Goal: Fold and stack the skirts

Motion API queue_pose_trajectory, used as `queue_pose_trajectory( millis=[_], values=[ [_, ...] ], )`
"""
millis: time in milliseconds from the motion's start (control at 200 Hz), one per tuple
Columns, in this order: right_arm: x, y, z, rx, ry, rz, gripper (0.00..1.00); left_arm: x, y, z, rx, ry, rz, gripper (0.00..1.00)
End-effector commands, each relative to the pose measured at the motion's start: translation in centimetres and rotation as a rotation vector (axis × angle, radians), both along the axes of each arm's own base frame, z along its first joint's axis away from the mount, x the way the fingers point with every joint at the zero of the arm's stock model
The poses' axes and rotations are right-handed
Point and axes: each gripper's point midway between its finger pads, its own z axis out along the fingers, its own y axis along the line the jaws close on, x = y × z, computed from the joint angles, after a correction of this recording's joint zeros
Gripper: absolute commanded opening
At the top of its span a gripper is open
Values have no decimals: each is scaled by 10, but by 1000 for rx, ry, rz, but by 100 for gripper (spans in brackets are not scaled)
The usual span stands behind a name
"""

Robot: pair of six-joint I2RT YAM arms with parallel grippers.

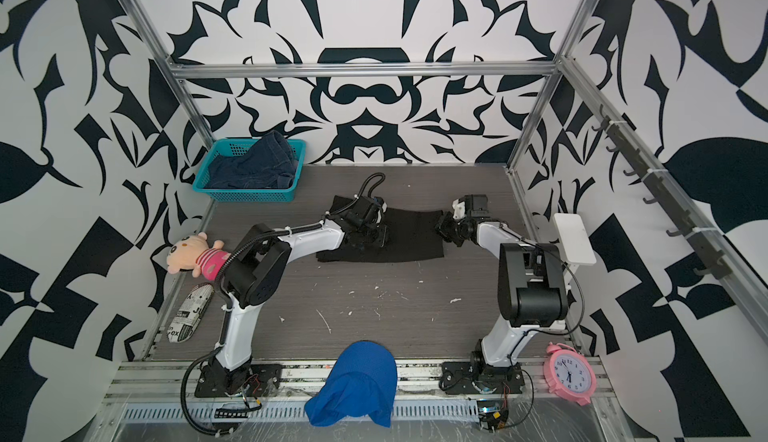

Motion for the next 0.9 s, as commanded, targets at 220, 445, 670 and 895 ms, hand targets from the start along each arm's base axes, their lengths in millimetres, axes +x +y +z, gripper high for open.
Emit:
queue_pose_trajectory(
  millis=[220,445,670,895],
  values=[
    [-1,25,46,-110,-35,17,0,-2,4,-22,6,23,25,28],
    [-2,60,67,-91,-45,41,0,-1,2,-23,-8,16,26,28],
    [9,100,90,38,-94,26,0,0,2,-22,-25,5,31,28],
    [23,116,88,113,-118,-5,0,1,5,-11,-37,-22,45,28]
  ],
)
